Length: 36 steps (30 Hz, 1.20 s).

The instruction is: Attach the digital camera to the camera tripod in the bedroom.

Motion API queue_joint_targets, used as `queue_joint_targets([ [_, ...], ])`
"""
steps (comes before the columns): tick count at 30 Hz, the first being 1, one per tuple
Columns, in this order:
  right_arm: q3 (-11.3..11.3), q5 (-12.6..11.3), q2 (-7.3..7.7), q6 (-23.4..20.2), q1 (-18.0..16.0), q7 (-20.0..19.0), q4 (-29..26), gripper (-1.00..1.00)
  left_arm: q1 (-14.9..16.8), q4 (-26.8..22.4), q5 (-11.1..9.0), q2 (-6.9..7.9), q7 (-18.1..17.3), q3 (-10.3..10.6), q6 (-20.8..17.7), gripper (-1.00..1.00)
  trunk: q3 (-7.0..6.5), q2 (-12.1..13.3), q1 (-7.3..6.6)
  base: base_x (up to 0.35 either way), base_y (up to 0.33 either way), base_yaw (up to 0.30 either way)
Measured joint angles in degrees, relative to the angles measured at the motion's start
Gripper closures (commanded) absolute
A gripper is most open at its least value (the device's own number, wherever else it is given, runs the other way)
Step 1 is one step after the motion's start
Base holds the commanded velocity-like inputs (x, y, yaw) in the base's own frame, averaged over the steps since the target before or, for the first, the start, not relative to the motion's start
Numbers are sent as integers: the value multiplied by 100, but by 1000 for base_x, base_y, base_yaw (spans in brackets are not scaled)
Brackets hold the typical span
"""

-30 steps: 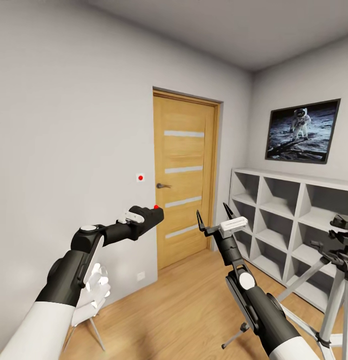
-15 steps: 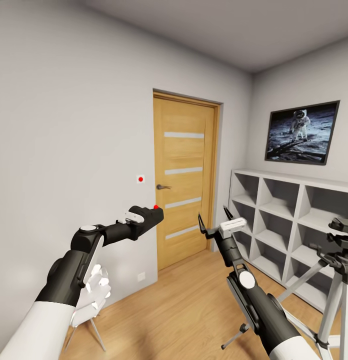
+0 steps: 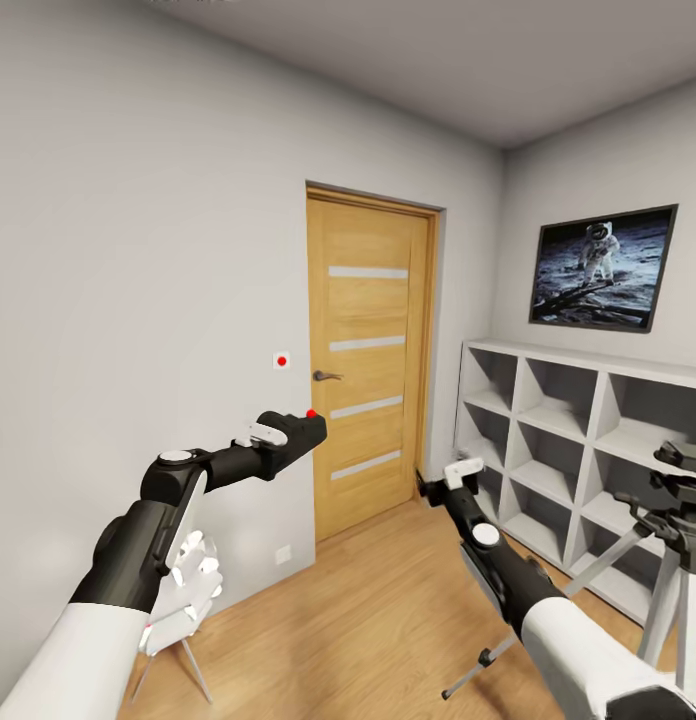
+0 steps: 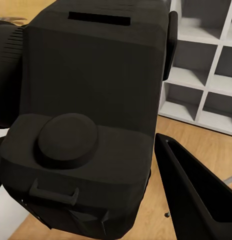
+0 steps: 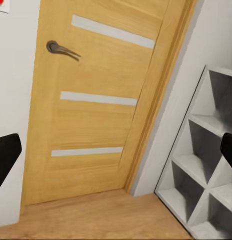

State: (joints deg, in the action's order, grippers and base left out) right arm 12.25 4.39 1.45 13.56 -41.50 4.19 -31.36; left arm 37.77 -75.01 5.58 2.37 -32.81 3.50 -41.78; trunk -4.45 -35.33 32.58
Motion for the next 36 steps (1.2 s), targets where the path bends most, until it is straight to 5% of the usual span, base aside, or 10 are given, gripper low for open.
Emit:
queue_joint_targets([
  [9, -191, 4, 6, 158, -98, -3, 2763, -100, 0, 14, -4, -8, -1, 0, 6, 100, -161, 361, -198, 0, 0, 0],
  [12, -189, 13, 6, 403, -18, -9, 3238, -100, 0, 29, 2, -8, 0, 1, 8, 100, -215, 482, -264, 0, 0, 0],
  [18, -186, 13, 19, 625, 496, -6, 3498, -100, 0, 63, 0, -3, 0, 4, 11, 100, -323, 723, -396, 0, 0, 0],
  [22, -188, 12, 32, 664, 1223, -1, 3546, -100, 0, 68, -2, -9, 0, 21, 15, 100, -394, 883, -484, 0, 0, 0],
  [31, -194, 13, 17, 628, 1669, 3, 3552, -100, 0, 201, 15, 20, 1, 25, 16, 100, -557, 1245, -682, 0, 0, 0],
  [36, -199, 14, -72, 621, 1971, 3, 3552, -100, 0, 629, 22, 33, 72, 13, 61, 100, -558, 1247, -682, 0, 0, 0],
])
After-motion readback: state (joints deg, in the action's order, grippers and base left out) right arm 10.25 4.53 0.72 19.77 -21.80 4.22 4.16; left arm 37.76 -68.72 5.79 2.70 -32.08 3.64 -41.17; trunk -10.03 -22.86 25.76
